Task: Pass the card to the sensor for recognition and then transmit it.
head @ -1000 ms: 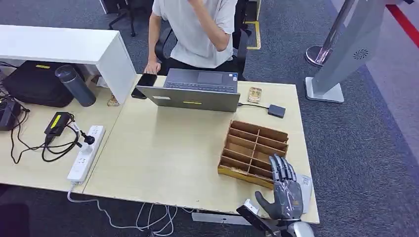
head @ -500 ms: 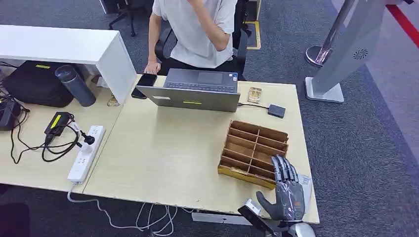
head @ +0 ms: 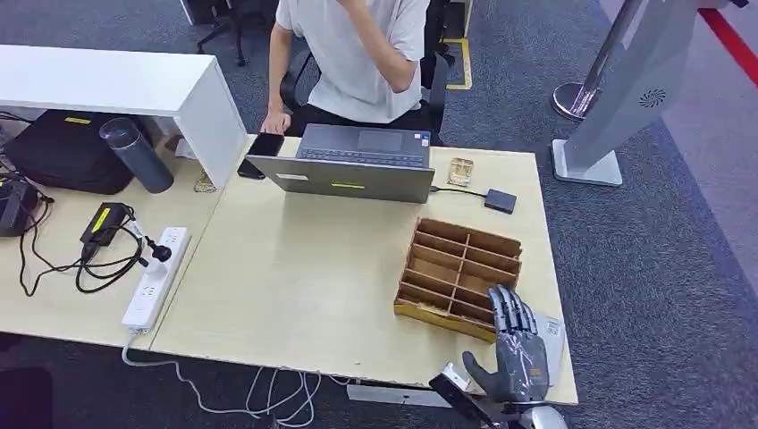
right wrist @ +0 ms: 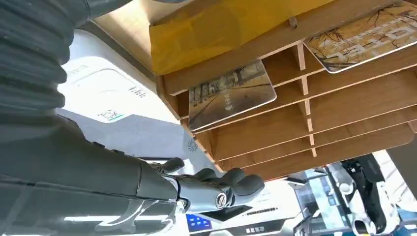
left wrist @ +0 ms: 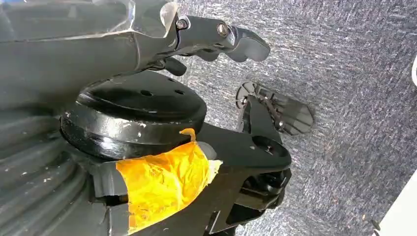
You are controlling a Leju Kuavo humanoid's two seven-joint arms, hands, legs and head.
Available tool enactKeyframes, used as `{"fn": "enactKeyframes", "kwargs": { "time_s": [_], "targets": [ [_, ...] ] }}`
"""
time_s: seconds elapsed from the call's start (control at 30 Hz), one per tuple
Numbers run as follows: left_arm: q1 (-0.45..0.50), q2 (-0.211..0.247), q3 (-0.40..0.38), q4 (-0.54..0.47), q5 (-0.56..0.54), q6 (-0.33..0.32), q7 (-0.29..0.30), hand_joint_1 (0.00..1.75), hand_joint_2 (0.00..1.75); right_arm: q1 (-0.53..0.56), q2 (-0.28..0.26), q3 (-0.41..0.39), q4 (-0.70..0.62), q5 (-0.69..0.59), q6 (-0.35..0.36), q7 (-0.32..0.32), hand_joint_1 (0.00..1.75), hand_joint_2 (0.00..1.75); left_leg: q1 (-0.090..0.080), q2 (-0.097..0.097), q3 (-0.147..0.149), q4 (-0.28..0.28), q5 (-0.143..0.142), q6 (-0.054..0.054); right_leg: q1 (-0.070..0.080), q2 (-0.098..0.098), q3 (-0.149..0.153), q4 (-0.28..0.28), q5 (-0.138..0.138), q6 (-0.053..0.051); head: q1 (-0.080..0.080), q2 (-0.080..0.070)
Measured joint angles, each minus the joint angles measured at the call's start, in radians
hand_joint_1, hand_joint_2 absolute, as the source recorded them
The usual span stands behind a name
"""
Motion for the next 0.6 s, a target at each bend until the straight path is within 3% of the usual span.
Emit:
{"fn": "enactKeyframes", "kwargs": {
  "time_s": [0.03,0.07,0.37,0.47,0.6],
  "targets": [
    [0.0,0.0,0.0,0.0,0.0,0.0,0.0,0.0,1.75,0.0,0.0,0.0,0.001,0.0,0.0,0.0,1.2,1.75,0.0,0.0,0.0,0.0,0.0,0.0,0.0,0.0,0.0,0.0,0.0,0.0,0.0,0.0],
    [0.0,0.0,0.0,0.0,0.001,0.0,0.0,0.0,1.75,0.0,0.0,0.0,0.002,-0.001,0.0,0.0,1.75,1.75,0.0,0.0,0.0,0.0,0.0,0.0,0.0,0.0,0.0,0.0,0.0,0.0,0.0,0.0],
    [0.0,0.0,0.0,0.0,0.006,0.0,-0.002,0.0,1.75,-0.001,0.0,0.001,0.009,-0.034,0.0,-0.009,1.73,1.75,0.0,0.0,0.0,0.0,0.0,0.0,0.0,0.0,0.0,0.0,0.0,0.0,0.0,0.0],
    [0.0,0.0,0.0,0.0,0.006,0.0,-0.003,0.0,1.75,-0.009,0.0,0.001,0.011,-0.052,-0.006,-0.015,1.34,1.75,0.0,0.0,0.0,0.0,0.0,0.0,0.0,0.0,0.0,0.0,0.0,0.0,0.0,0.0],
    [0.0,0.0,0.0,0.0,0.009,0.0,-0.011,0.0,1.75,-0.015,0.0,0.001,0.01,-0.084,-0.007,-0.021,1.2,1.75,0.0,0.0,0.0,0.0,0.0,0.0,0.0,0.0,0.0,0.0,0.0,0.0,0.0,0.0]
  ]
}}
